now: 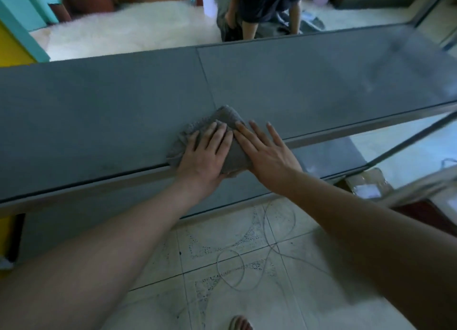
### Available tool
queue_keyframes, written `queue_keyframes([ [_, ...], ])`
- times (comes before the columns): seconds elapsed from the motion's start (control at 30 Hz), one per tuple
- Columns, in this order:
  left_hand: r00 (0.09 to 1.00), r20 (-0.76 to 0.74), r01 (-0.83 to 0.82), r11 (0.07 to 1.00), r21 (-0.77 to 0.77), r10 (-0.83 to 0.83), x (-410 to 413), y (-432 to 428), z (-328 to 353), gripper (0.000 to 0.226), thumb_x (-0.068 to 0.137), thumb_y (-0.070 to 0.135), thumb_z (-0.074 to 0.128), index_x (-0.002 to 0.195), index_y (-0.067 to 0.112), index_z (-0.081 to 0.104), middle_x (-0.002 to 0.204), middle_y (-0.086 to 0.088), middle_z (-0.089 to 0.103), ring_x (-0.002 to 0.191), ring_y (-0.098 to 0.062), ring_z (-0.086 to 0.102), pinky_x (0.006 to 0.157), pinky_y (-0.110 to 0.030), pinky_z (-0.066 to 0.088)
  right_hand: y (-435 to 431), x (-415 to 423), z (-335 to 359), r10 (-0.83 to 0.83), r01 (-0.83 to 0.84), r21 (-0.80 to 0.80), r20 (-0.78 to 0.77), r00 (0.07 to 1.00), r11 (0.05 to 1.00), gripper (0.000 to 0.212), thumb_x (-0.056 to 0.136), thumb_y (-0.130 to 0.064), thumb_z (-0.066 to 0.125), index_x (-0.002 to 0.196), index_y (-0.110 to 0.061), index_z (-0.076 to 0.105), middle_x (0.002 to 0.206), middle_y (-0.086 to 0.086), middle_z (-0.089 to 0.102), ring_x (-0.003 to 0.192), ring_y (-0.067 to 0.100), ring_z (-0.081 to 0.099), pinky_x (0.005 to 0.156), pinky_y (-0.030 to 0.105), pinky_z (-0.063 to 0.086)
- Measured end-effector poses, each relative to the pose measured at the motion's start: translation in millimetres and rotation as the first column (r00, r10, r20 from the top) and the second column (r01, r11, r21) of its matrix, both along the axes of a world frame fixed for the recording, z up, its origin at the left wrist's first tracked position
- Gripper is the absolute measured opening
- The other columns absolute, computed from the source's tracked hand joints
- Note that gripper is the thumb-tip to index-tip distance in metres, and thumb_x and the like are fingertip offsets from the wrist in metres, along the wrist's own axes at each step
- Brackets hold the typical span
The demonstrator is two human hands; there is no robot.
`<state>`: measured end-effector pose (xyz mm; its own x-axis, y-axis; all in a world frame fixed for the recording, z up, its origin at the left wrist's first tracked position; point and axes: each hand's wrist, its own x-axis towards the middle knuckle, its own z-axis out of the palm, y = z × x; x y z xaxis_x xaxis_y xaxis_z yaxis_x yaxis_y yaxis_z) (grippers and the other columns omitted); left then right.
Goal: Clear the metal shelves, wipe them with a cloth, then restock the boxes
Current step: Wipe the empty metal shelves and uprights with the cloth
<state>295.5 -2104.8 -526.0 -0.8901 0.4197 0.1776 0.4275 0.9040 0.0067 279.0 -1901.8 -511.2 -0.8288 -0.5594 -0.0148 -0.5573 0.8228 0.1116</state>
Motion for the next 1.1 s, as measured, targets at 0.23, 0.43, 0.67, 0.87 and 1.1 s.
queue_keyframes([
  [0.23, 0.986, -0.043, 0.166, 0.968, 0.187, -0.16, 33, 13, 8, 0.084, 0.076, 0.019, 0.075, 0.152, 0.006, 0.04, 0.161, -0.008, 0.035, 0.151, -0.026, 0.028, 0.118, -0.051, 0.03, 25, 53, -4, -0.038, 0.05, -0.296, 0.048, 0.998, 0.954, 0.082, 0.094, -0.04, 0.06, 0.161, -0.013, 0.021, 0.169, 0.005, 0.016, 0.157, 0.024, 0.007, 0.127, 0.051, 0.008],
  [0.43, 0.896, 0.012, 0.426, 0.868, 0.254, -0.443, 79, 6, -61, 0.071, 0.087, 0.027, 0.07, 0.151, 0.008, 0.044, 0.158, -0.005, 0.041, 0.148, -0.023, 0.034, 0.116, -0.049, 0.034, 50, 112, -68, -0.045, 0.139, -0.326, 0.282, 0.958, 0.935, 0.079, 0.097, -0.056, 0.051, 0.162, -0.026, 0.017, 0.168, -0.005, 0.021, 0.155, 0.022, 0.018, 0.126, 0.049, 0.017],
  [0.67, 0.828, 0.447, 0.14, 0.898, 0.418, -0.337, 86, 4, -194, 0.079, 0.086, 0.024, 0.07, 0.153, 0.03, 0.03, 0.16, 0.009, 0.033, 0.144, -0.018, 0.038, 0.108, -0.051, 0.045, 36, 114, -179, -0.086, 0.332, -0.258, 0.659, 0.747, 0.907, 0.081, 0.098, -0.047, 0.058, 0.161, -0.034, 0.008, 0.155, -0.009, 0.031, 0.127, 0.023, 0.052, 0.104, 0.043, 0.052],
  [0.87, 0.809, 0.532, 0.03, 0.921, 0.388, -0.25, 77, -5, -216, 0.073, 0.088, 0.027, 0.07, 0.153, 0.033, 0.037, 0.157, 0.011, 0.039, 0.139, -0.016, 0.043, 0.108, -0.048, 0.046, 33, 82, -212, 0.003, 0.268, -0.235, 0.757, 0.653, 0.934, 0.084, 0.097, -0.049, 0.061, 0.159, -0.038, 0.005, 0.147, -0.008, 0.039, 0.117, 0.023, 0.059, 0.095, 0.044, 0.056],
  [1.1, 0.901, 0.43, -0.065, 0.958, 0.28, -0.065, -14, -4, -221, 0.079, 0.09, 0.043, 0.07, 0.156, 0.032, 0.031, 0.16, 0.008, 0.036, 0.142, -0.016, 0.038, 0.118, -0.042, 0.03, 33, -45, -230, 0.118, 0.132, -0.309, 0.671, 0.732, 0.942, 0.079, 0.099, -0.045, 0.058, 0.16, -0.031, 0.009, 0.143, 0.003, 0.041, 0.111, 0.025, 0.059, 0.093, 0.044, 0.055],
])
